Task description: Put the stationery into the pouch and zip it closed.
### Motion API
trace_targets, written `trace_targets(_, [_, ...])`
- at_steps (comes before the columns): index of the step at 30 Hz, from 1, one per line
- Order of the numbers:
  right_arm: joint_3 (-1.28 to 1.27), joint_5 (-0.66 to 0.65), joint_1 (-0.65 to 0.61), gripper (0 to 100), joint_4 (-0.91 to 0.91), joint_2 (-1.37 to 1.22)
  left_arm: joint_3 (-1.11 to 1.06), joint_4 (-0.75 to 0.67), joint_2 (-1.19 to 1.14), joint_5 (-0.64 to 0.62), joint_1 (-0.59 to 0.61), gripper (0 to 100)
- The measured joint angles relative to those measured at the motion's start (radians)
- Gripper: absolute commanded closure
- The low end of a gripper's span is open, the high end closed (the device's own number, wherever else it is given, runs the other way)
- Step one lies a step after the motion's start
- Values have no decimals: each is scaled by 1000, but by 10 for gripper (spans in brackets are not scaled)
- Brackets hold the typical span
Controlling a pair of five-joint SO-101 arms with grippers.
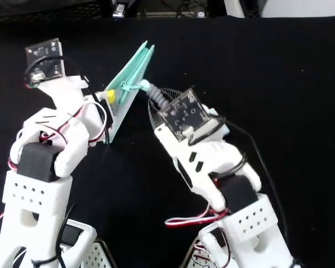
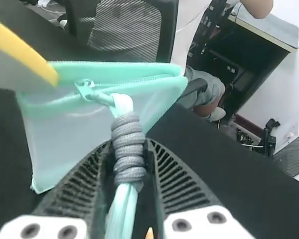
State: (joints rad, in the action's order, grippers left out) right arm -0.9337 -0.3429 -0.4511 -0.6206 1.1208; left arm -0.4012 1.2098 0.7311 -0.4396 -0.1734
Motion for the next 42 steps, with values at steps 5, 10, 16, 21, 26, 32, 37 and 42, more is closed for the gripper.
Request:
trace_targets(5, [-20,-2,0,986,0,44,-80,20,-2,-38,0,692])
trace_targets(10, [-21,-2,0,986,0,44,-98,31,-2,-92,0,744])
trace_targets(16, [-21,-2,2,986,0,44,-91,77,21,-129,0,793])
trace_targets(21, [-14,-2,5,986,6,-3,-3,204,103,-133,2,792])
trace_targets(26, [55,0,8,986,6,-109,40,284,219,-138,3,789])
trace_targets(32, [103,-2,6,986,6,-155,48,315,252,-140,3,789])
trace_targets(37, [103,-2,6,986,6,-158,46,316,252,-140,3,795])
trace_targets(42, [103,-2,5,986,6,-167,-2,307,258,-141,2,937])
